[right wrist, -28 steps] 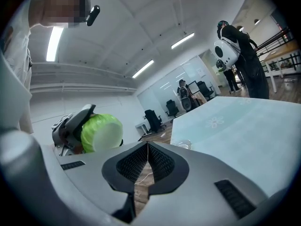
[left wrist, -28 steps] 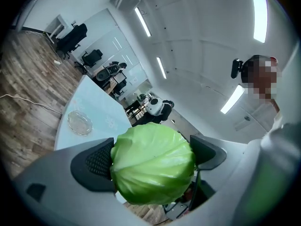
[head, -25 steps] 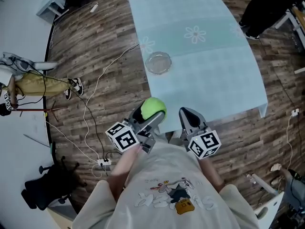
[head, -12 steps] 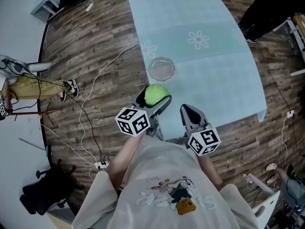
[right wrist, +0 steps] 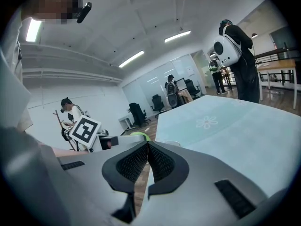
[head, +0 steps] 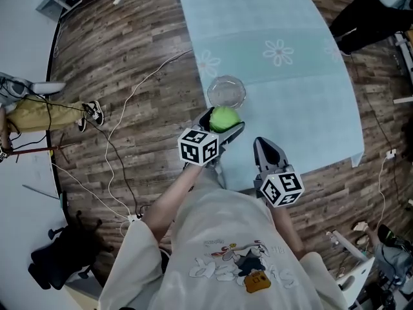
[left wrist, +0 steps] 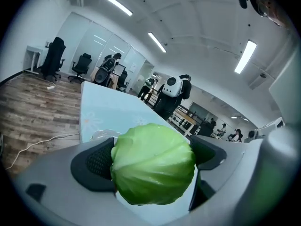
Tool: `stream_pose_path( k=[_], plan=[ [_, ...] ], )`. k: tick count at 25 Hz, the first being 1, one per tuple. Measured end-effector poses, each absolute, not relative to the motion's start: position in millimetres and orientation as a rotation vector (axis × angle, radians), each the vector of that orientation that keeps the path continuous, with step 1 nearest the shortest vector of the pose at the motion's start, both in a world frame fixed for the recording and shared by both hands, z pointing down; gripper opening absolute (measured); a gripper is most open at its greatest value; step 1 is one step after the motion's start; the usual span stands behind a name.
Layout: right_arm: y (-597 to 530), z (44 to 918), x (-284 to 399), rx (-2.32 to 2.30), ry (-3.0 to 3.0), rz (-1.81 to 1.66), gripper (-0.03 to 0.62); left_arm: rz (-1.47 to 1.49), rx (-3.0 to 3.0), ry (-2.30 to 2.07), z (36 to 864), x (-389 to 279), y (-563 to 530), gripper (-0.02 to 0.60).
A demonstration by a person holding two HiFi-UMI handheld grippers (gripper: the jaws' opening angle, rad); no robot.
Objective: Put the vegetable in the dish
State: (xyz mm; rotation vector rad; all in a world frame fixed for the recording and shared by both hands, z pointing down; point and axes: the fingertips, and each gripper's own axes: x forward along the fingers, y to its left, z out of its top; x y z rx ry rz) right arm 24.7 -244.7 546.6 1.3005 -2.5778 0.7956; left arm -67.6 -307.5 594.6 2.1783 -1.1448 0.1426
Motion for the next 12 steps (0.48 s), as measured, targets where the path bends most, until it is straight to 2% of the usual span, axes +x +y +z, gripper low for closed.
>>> stream_pose_path(
  k=[12],
  plan=[
    [-291,564,10,1.372,-2.504,0.638,0.02,0.321,2.149,-1.16,647,-75,-351,0.515]
  ],
)
